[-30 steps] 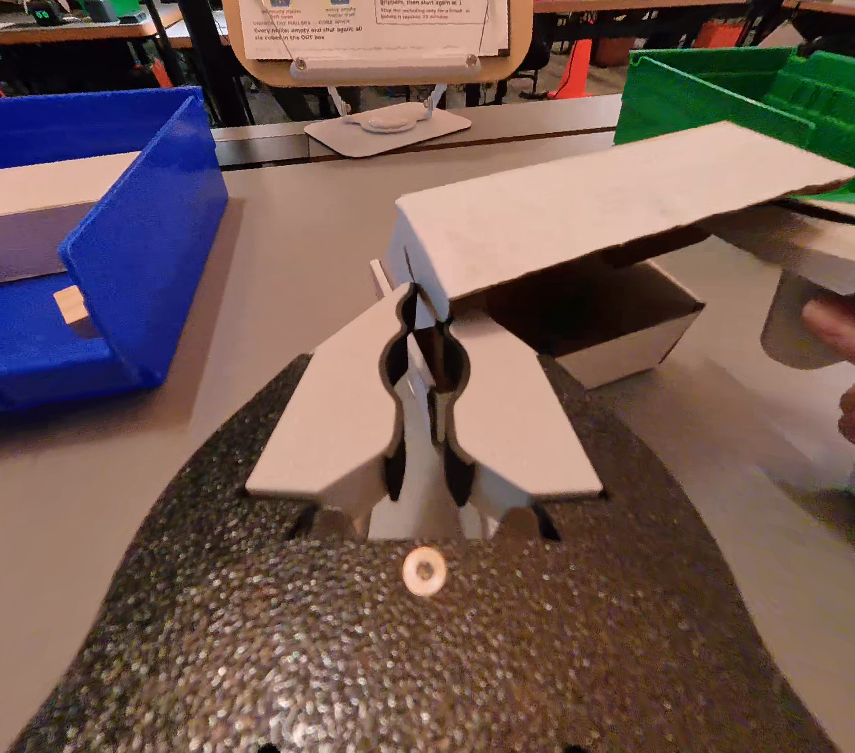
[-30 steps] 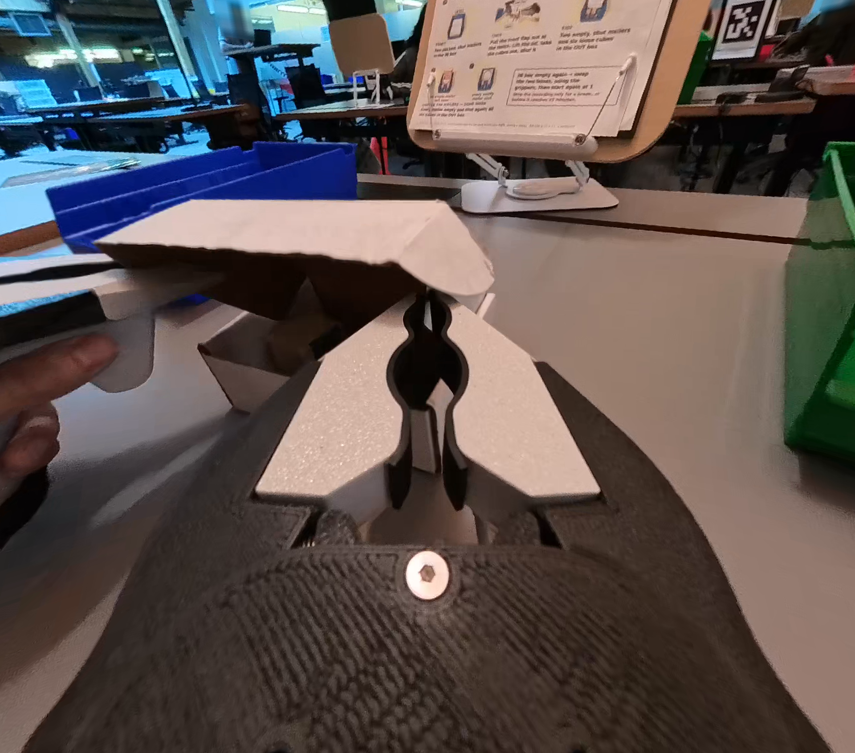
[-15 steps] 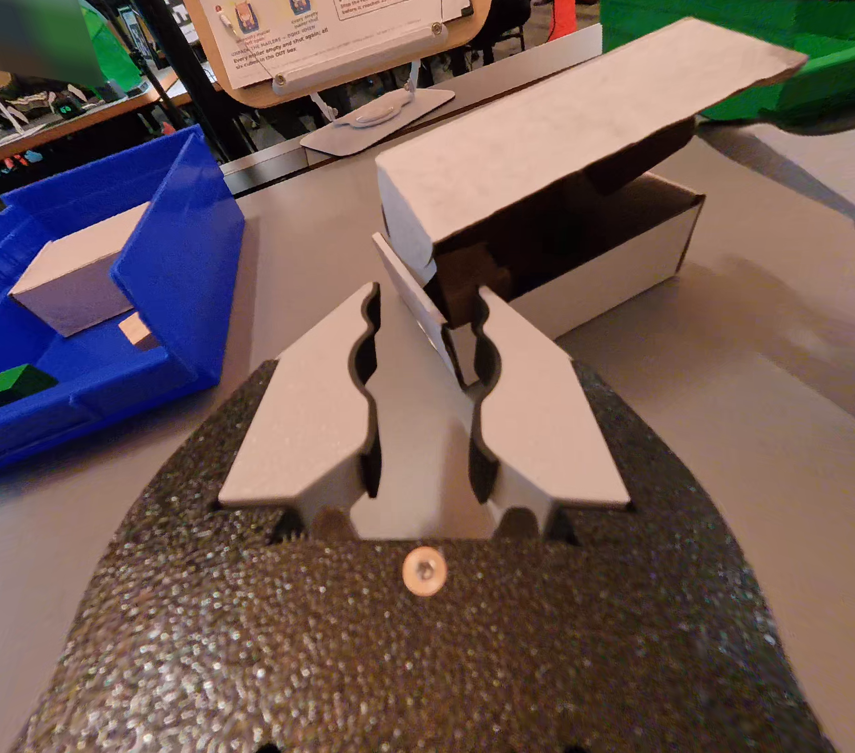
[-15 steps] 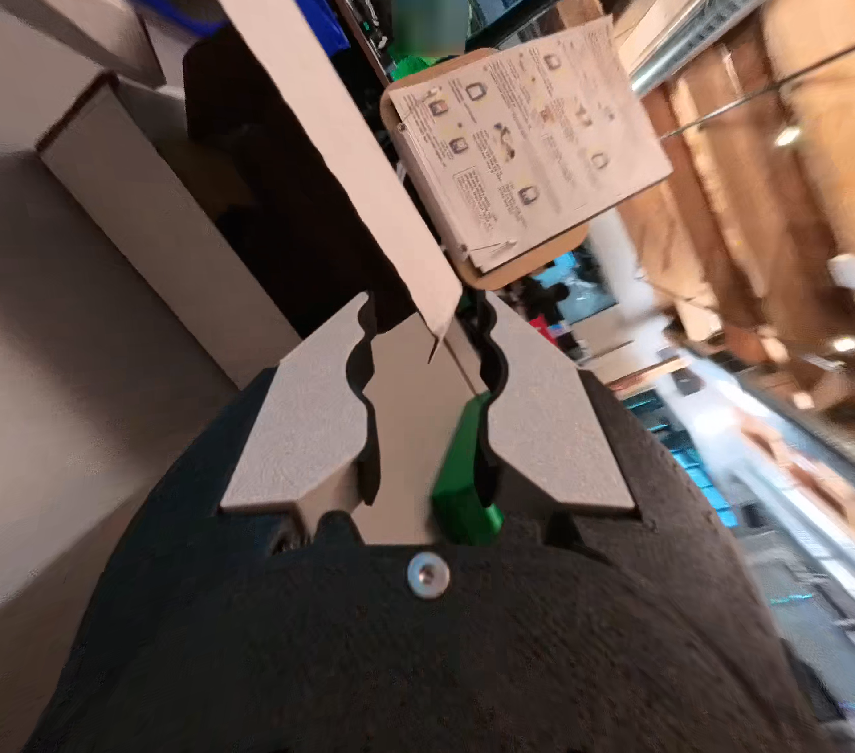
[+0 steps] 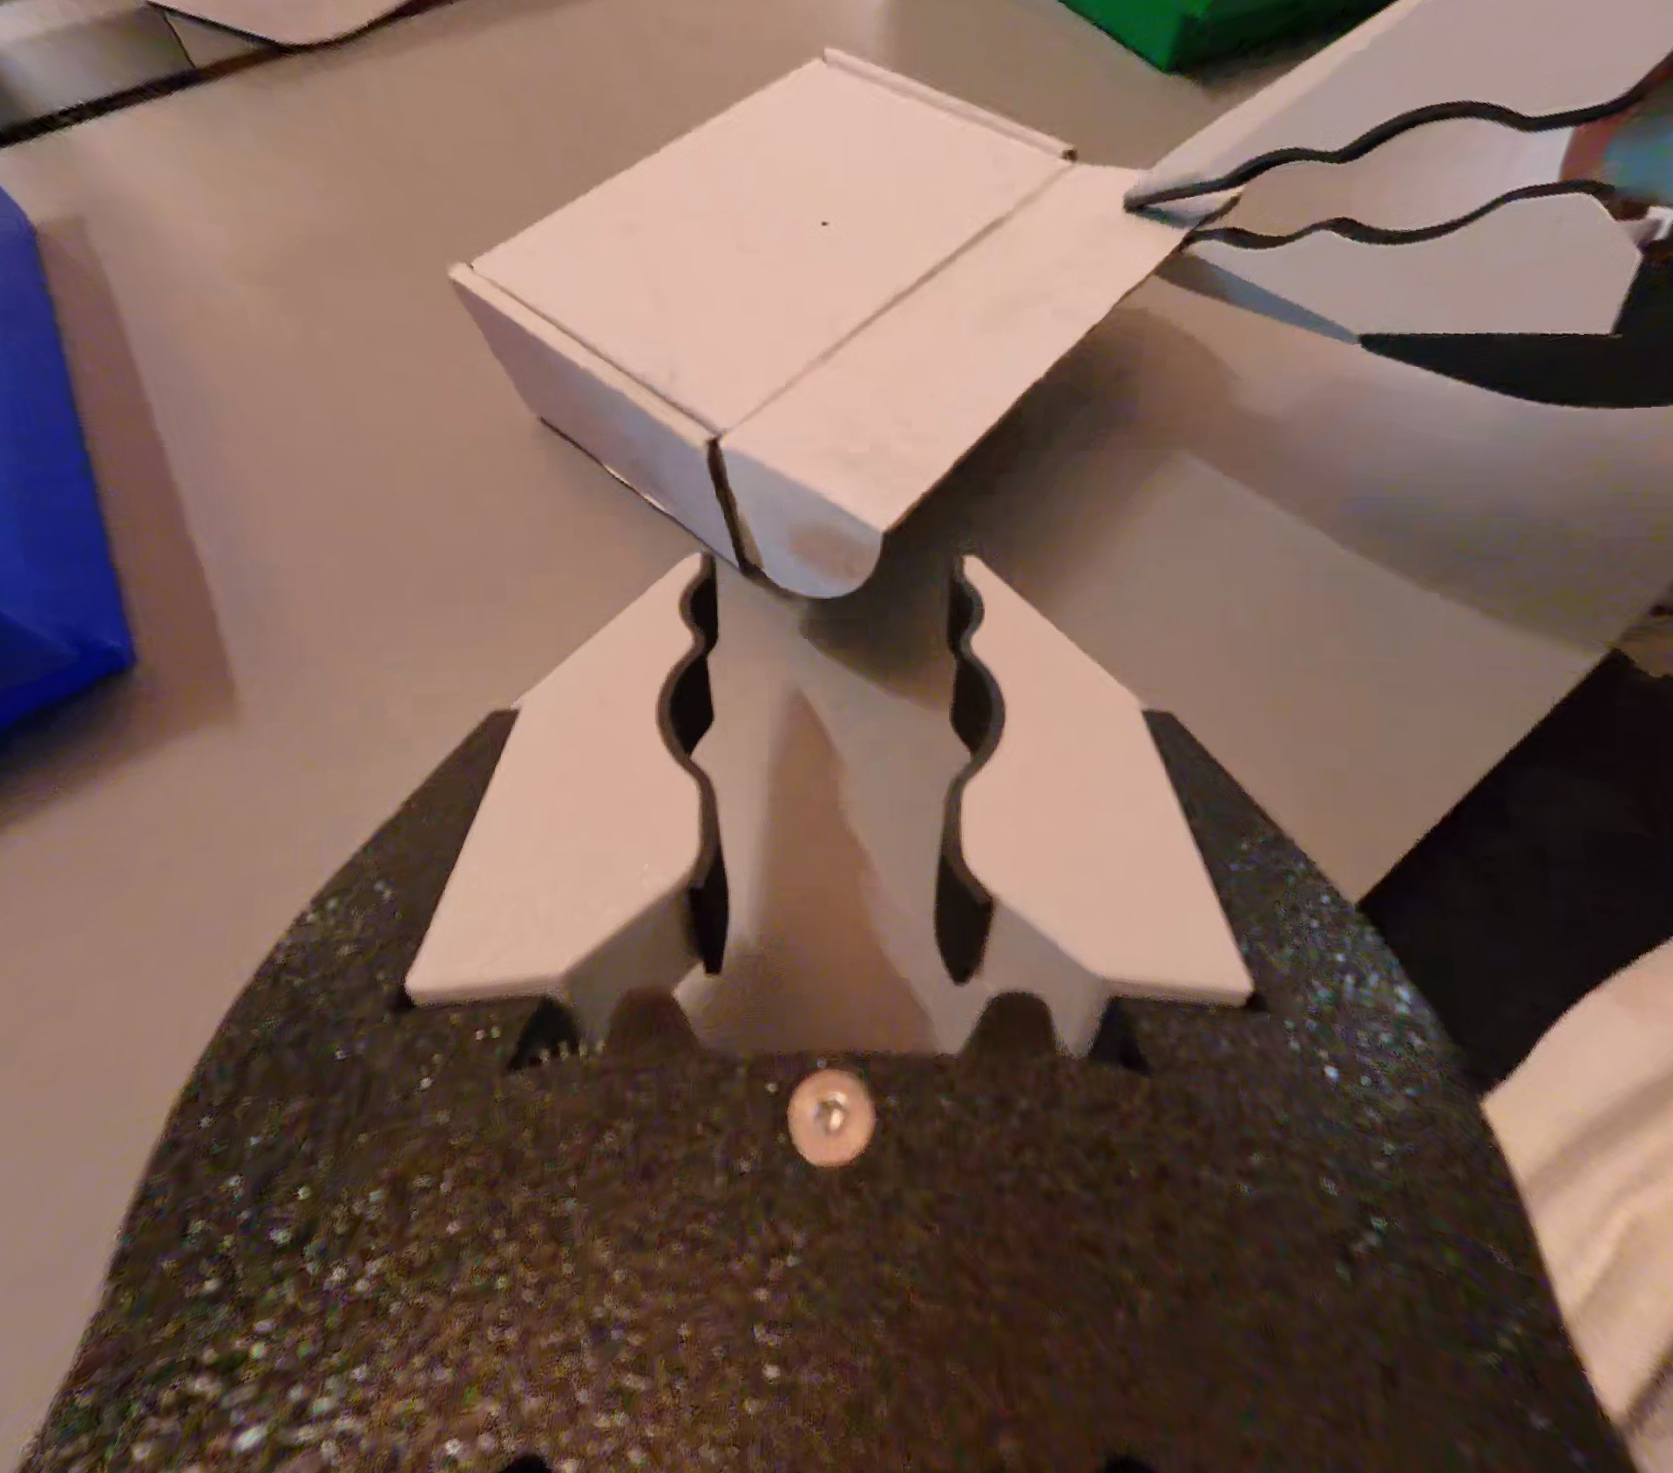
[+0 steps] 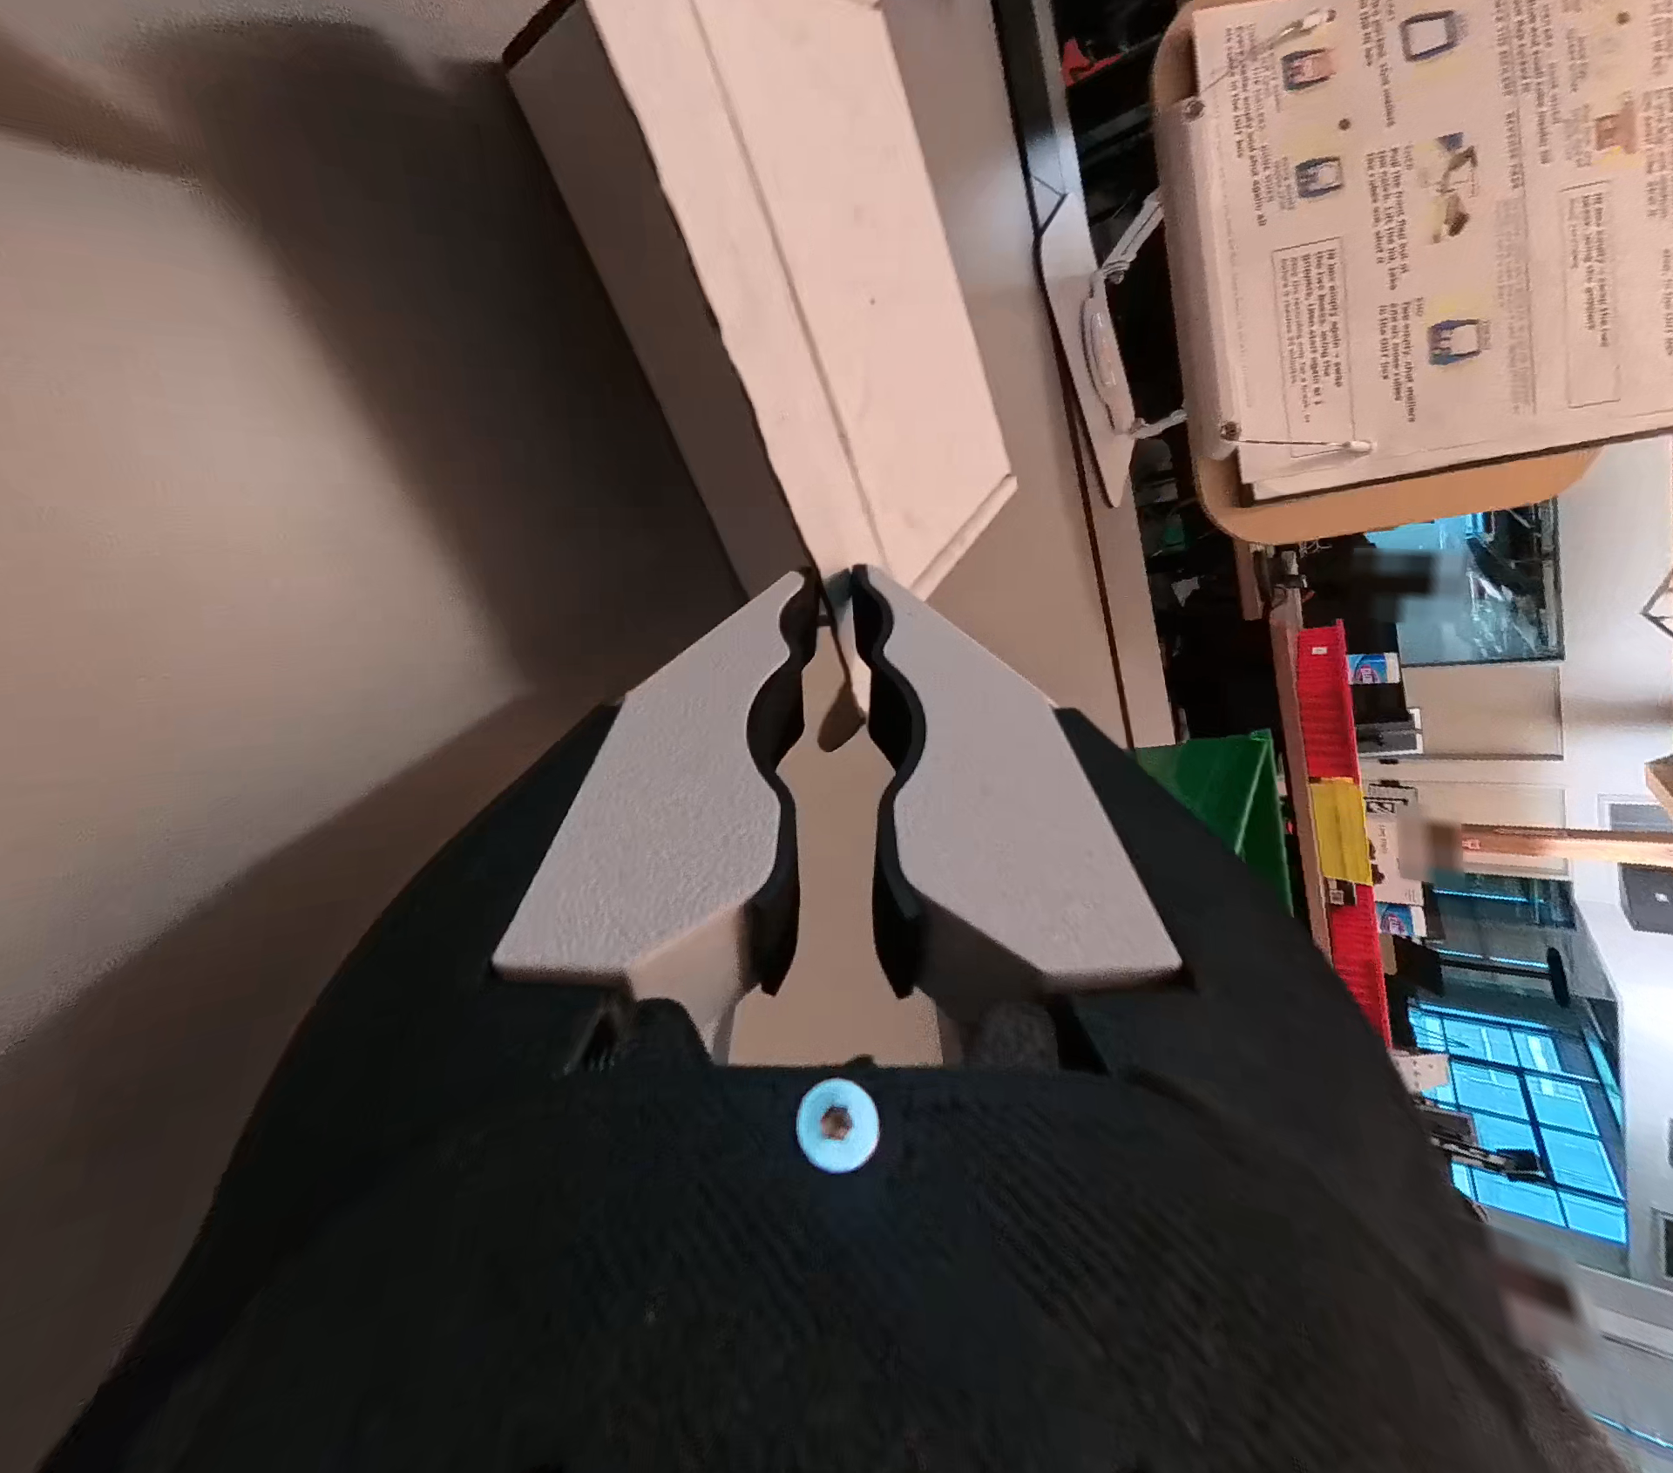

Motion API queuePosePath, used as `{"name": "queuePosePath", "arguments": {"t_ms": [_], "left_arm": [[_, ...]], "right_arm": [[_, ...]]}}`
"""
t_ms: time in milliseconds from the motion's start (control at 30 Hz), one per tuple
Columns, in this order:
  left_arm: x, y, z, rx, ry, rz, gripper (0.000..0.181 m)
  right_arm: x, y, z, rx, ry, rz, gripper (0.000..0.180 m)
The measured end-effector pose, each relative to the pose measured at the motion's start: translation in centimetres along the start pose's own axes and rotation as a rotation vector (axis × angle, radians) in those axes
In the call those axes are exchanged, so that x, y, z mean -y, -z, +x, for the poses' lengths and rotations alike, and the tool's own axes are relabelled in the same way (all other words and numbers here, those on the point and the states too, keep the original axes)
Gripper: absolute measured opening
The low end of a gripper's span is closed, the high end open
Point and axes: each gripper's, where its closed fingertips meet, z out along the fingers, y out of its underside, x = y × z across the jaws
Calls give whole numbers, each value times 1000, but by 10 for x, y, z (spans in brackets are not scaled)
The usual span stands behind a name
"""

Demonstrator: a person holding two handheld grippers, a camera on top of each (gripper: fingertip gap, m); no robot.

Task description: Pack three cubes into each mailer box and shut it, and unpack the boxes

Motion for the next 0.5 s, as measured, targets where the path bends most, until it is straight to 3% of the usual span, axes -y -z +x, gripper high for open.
{"name": "queuePosePath", "arguments": {"t_ms": [267, 500], "left_arm": [[-1, -15, 7, -105, 129, -20, 55], [0, -31, 12, -175, 273, -22, 75]], "right_arm": [[-4, -14, -6, -18, 37, -22, 11], [-2, -17, -8, 6, -37, 50, 14]]}}
